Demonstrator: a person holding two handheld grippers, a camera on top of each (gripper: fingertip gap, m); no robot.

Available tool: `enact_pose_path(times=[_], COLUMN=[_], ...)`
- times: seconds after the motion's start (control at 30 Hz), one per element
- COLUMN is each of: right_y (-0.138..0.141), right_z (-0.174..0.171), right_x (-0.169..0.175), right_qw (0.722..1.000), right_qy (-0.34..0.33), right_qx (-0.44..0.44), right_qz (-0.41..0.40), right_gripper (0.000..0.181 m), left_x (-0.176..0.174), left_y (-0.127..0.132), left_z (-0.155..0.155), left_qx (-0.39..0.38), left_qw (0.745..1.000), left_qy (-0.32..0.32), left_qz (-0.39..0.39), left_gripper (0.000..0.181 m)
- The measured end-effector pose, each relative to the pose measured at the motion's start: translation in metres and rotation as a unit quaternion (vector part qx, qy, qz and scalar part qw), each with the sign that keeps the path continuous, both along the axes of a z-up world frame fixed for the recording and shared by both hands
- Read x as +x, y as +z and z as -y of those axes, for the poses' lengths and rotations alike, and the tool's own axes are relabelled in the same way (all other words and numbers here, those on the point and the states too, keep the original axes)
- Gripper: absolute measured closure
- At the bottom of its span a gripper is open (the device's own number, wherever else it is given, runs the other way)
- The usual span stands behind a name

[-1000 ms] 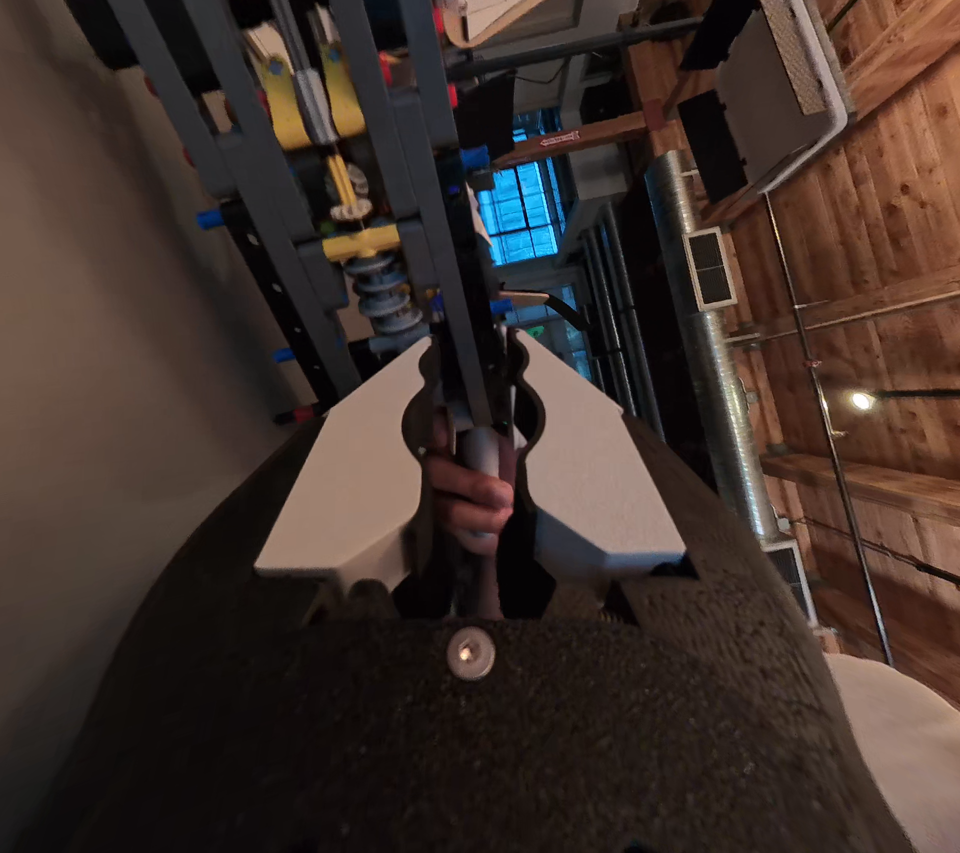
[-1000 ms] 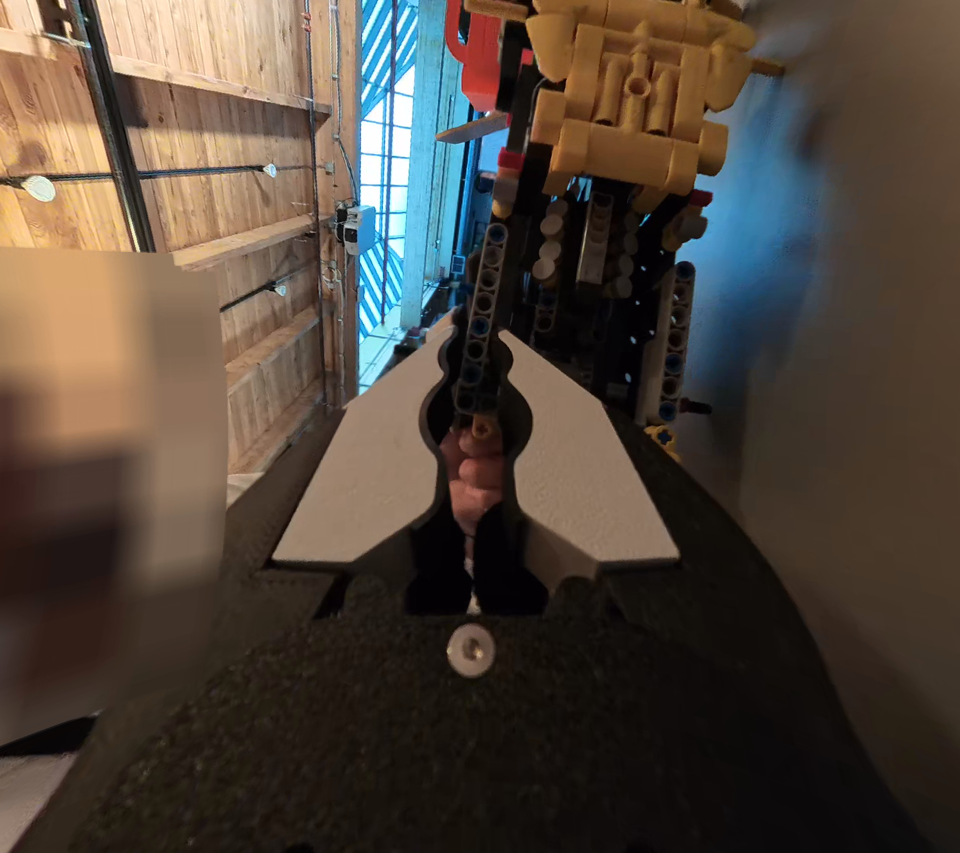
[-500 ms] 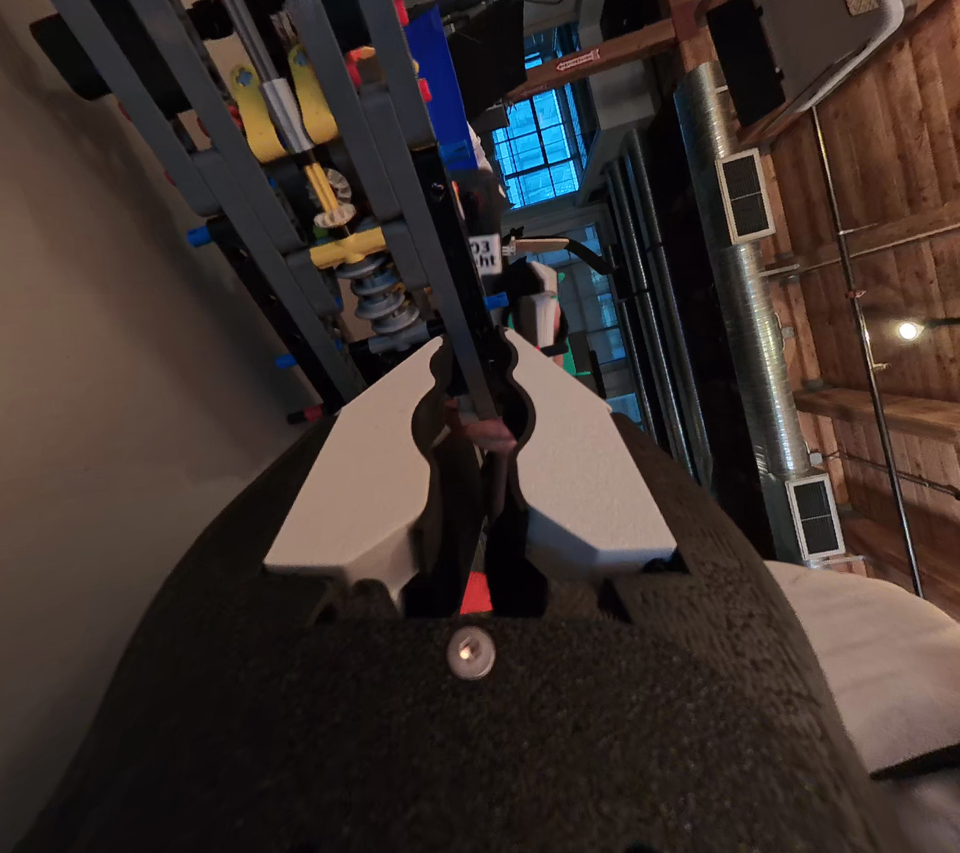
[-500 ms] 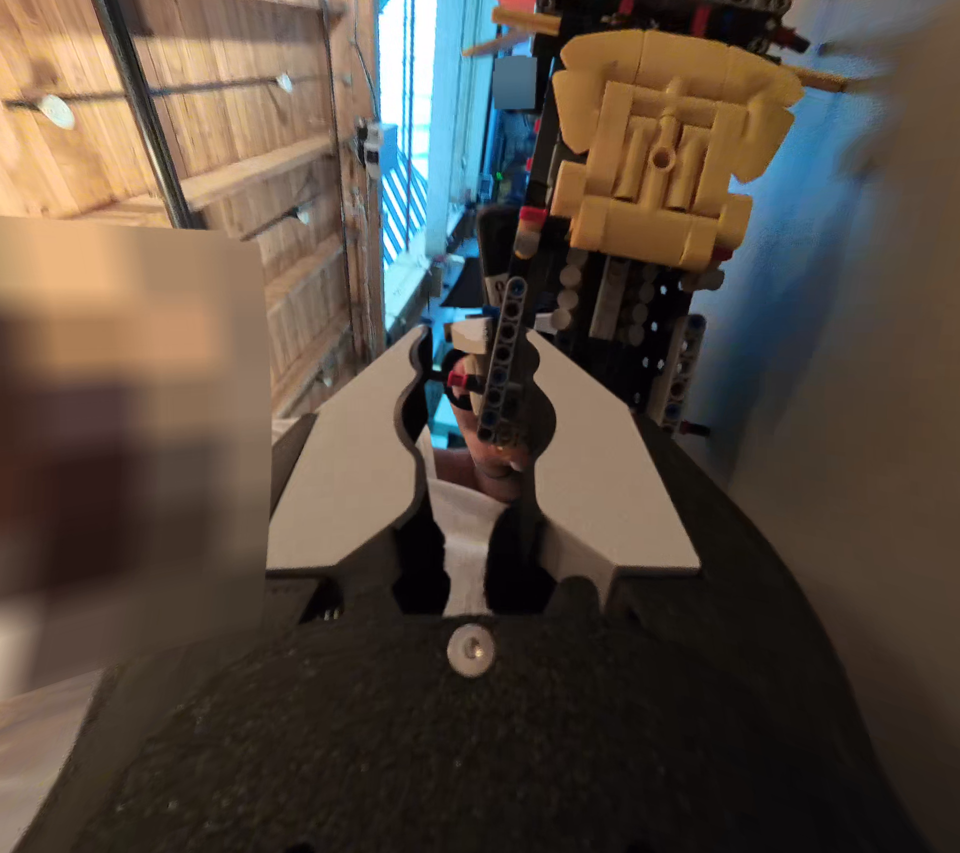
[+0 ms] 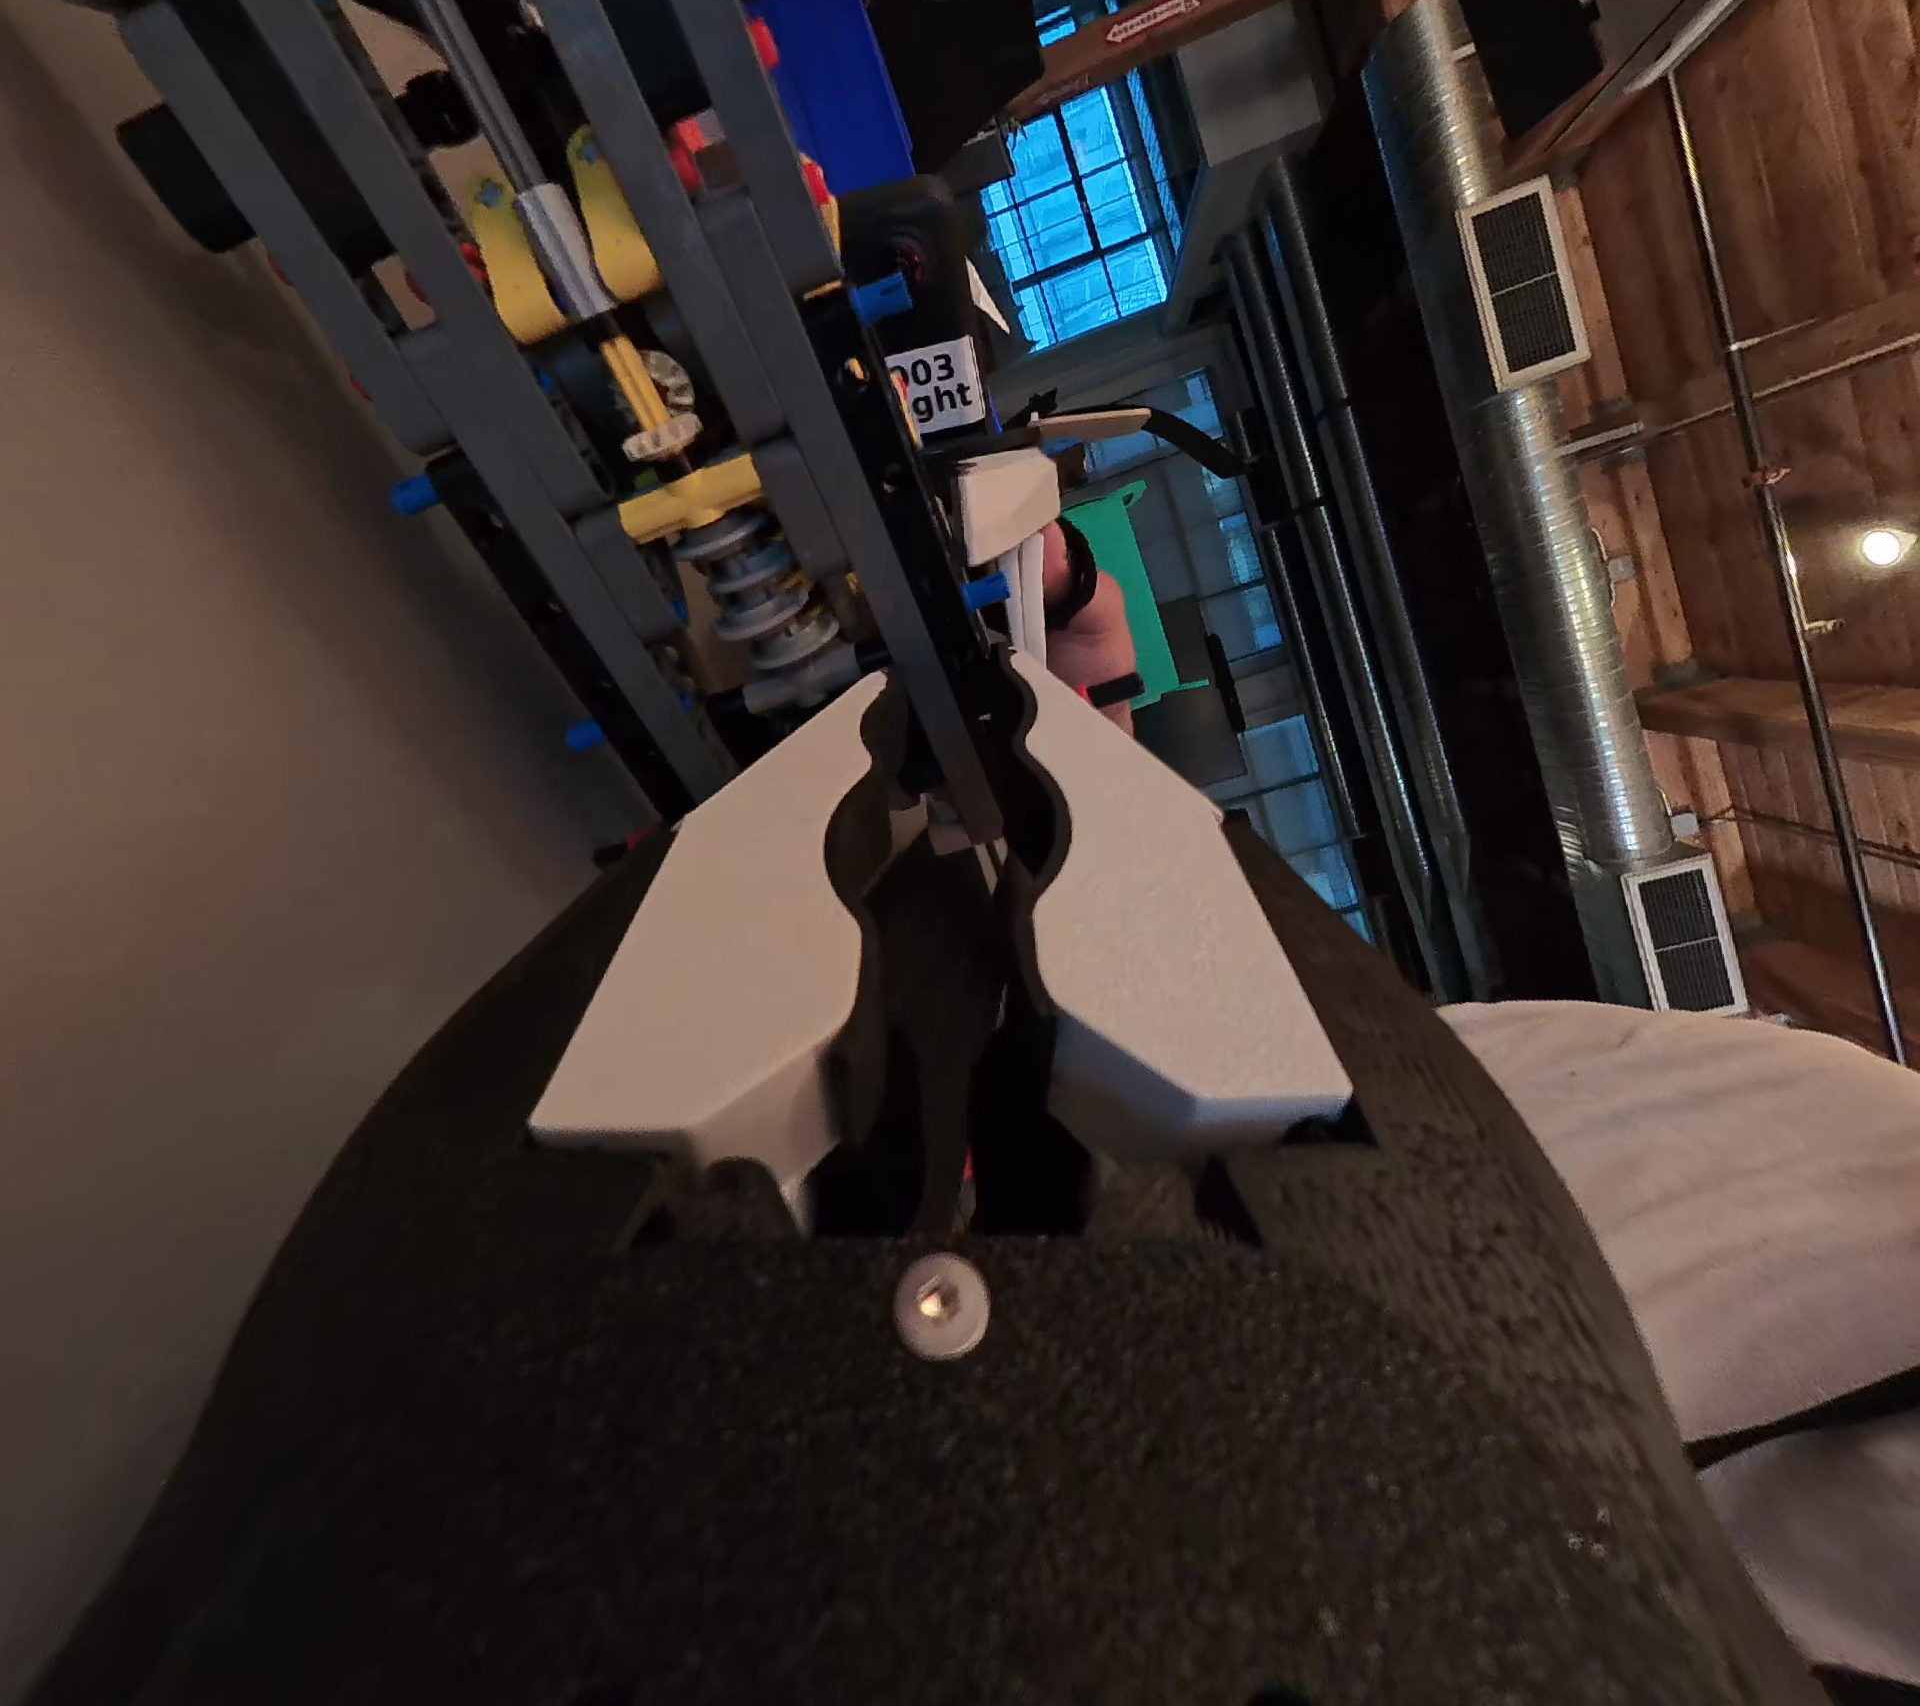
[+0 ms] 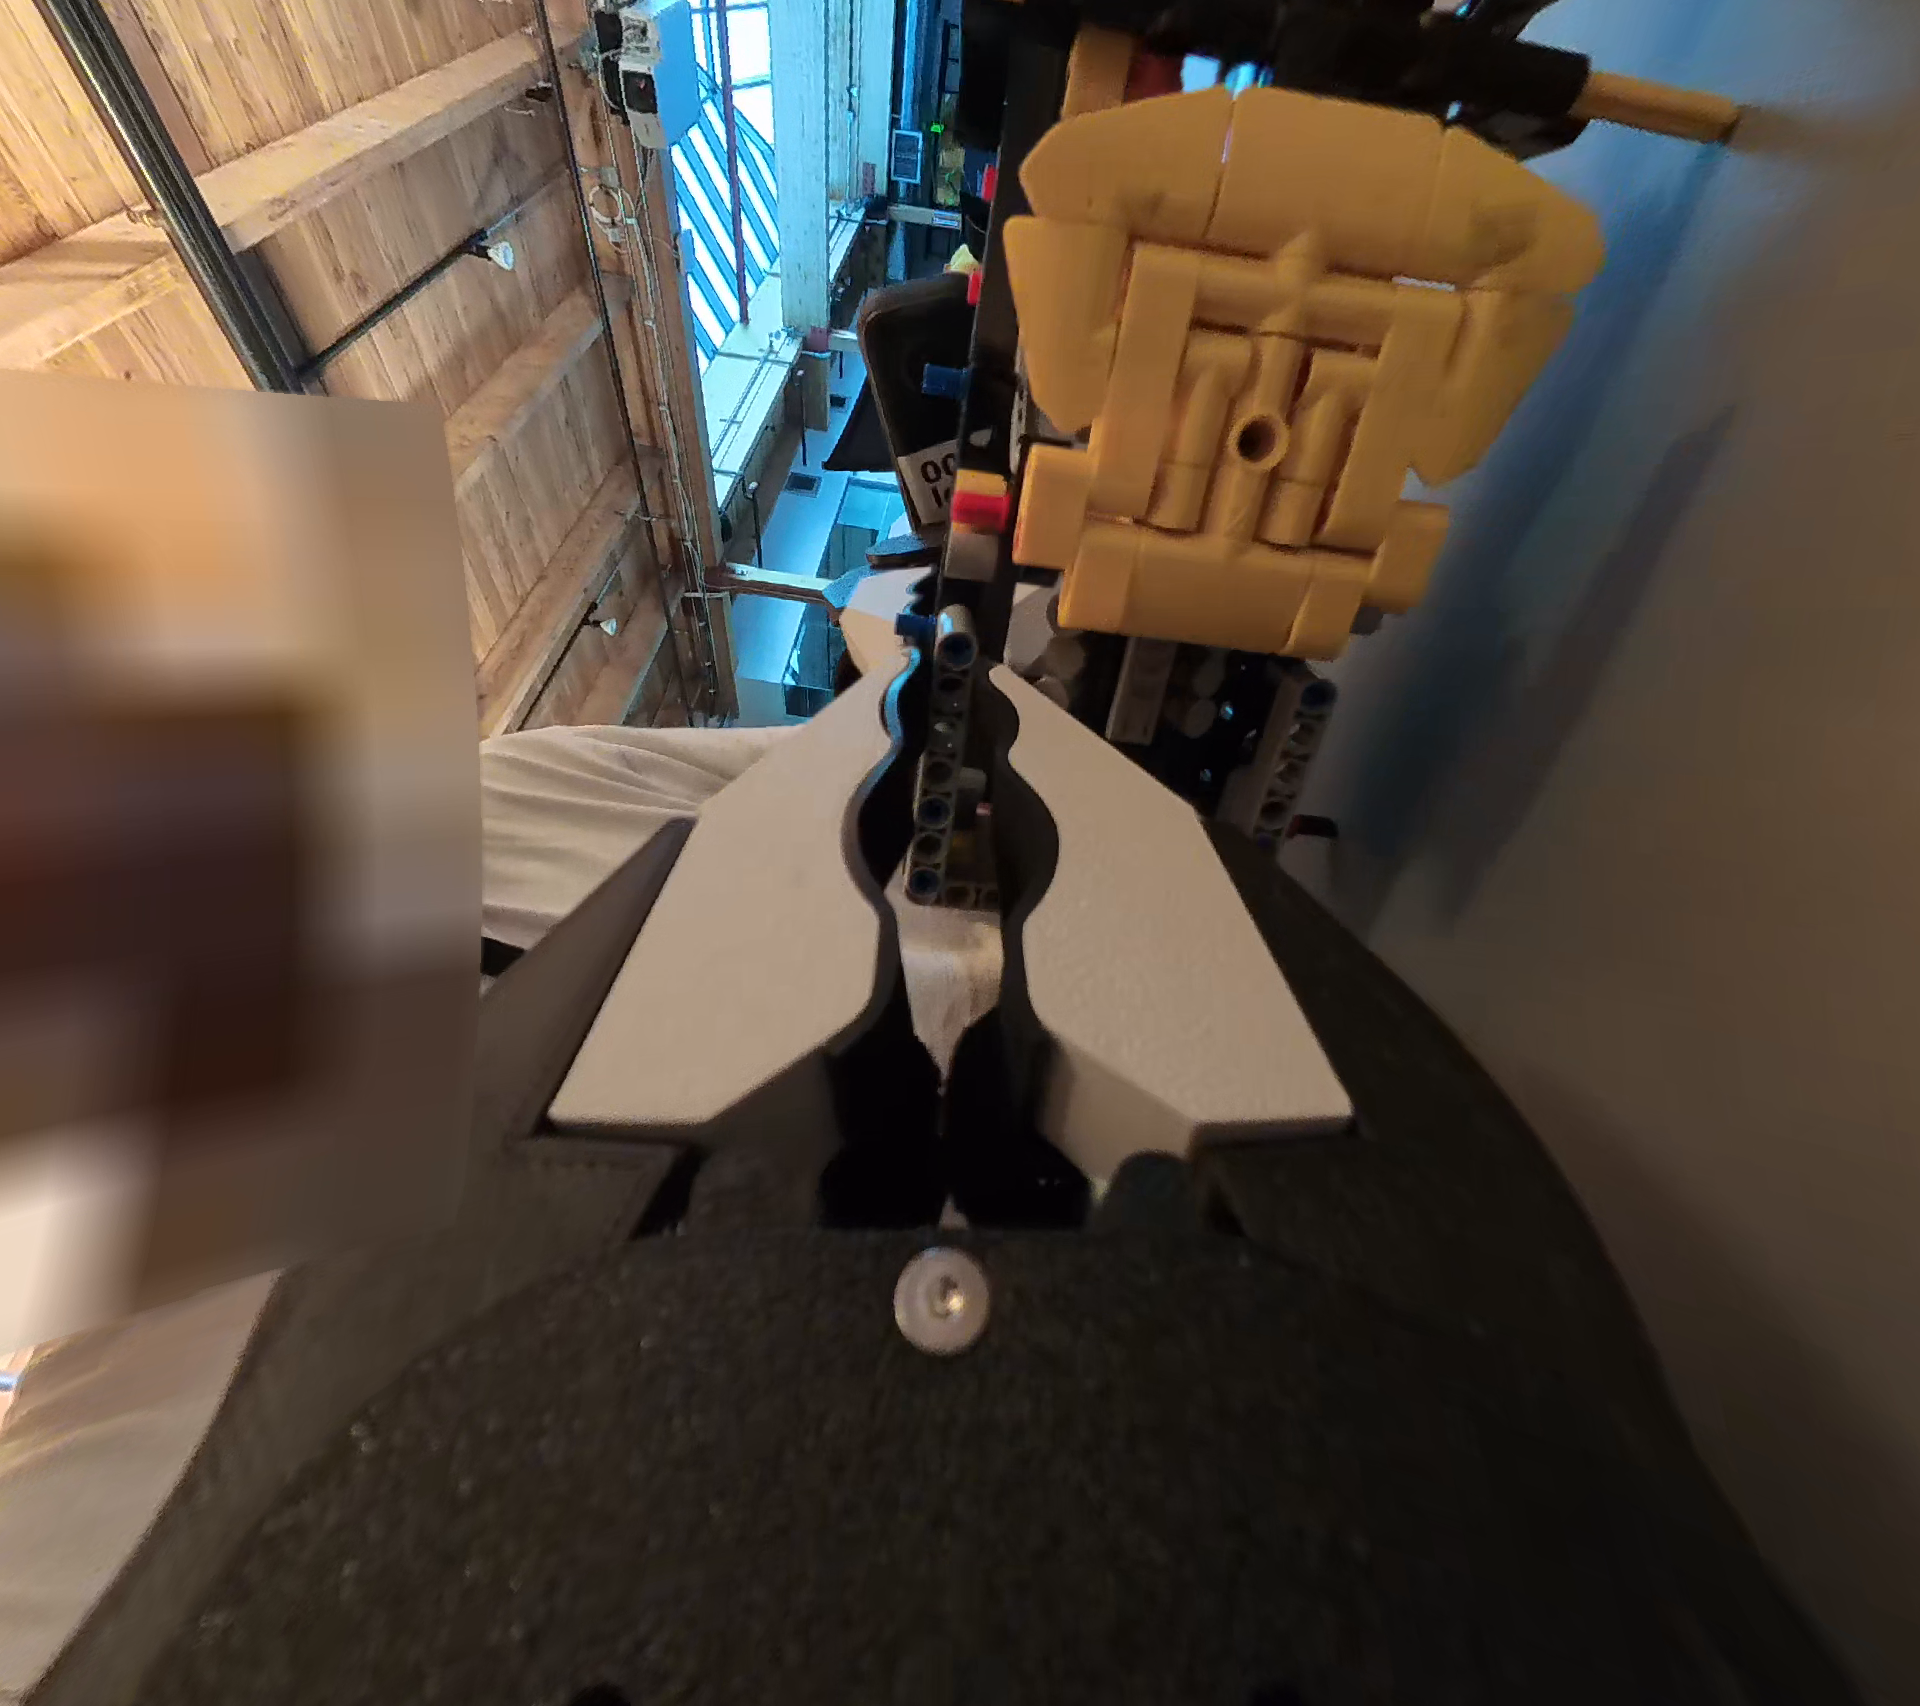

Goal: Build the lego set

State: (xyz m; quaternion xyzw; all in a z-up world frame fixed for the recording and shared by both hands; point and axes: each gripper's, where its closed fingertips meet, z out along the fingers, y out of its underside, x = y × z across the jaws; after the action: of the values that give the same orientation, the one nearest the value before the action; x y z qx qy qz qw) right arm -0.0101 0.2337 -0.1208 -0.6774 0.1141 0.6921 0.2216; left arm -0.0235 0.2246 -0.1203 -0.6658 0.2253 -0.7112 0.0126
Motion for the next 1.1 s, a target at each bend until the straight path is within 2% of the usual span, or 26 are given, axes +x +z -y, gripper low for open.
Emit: enact_pose_path(times=[0.17, 0.23, 0.3, 0.37, 0.53, 0.67, 0.97, 1.1], right_y=[-0.001, -0.001, -0.002, 0.004, -0.001, 0.0, 0.0, 0.0], right_z=[0.003, 0.006, 0.022, 0.033, 0.028, 0.025, 0.023, 0.03], right_x=[0.002, 0.003, -0.003, -0.01, -0.007, -0.005, -0.007, -0.009], right_qw=[1.0, 1.0, 0.999, 0.999, 0.999, 1.0, 1.0, 1.0], right_qy=[-0.004, -0.014, 0.008, 0.021, 0.006, 0.001, 0.002, 0.018], right_qx=[-0.007, 0.001, -0.001, 0.0, -0.005, -0.011, -0.014, -0.022], right_qz=[-0.001, 0.026, 0.043, 0.039, 0.05, 0.016, 0.003, -0.007], right_gripper=[0.175, 0.173, 0.154, 0.159, 0.173, 0.174, 0.175, 0.175], left_x=[0.002, 0.002, 0.0, 0.0, 0.004, 0.003, 0.003, 0.001], left_y=[0.0, 0.0, 0.0, 0.0, 0.001, 0.0, 0.0, 0.0], left_z=[0.001, -0.001, -0.004, -0.005, 0.001, 0.006, 0.002, 0.008], left_qx=[-0.005, -0.023, -0.041, -0.033, -0.05, -0.075, -0.05, -0.031], left_qw=[1.0, 1.0, 0.999, 0.999, 0.998, 0.997, 0.998, 0.998], left_qy=[-0.014, -0.012, -0.012, -0.008, -0.028, -0.032, -0.024, -0.045], left_qz=[0.001, 0.006, 0.011, 0.009, 0.005, 0.007, 0.005, 0.003], left_gripper=[0.165, 0.165, 0.165, 0.164, 0.162, 0.159, 0.166, 0.167])
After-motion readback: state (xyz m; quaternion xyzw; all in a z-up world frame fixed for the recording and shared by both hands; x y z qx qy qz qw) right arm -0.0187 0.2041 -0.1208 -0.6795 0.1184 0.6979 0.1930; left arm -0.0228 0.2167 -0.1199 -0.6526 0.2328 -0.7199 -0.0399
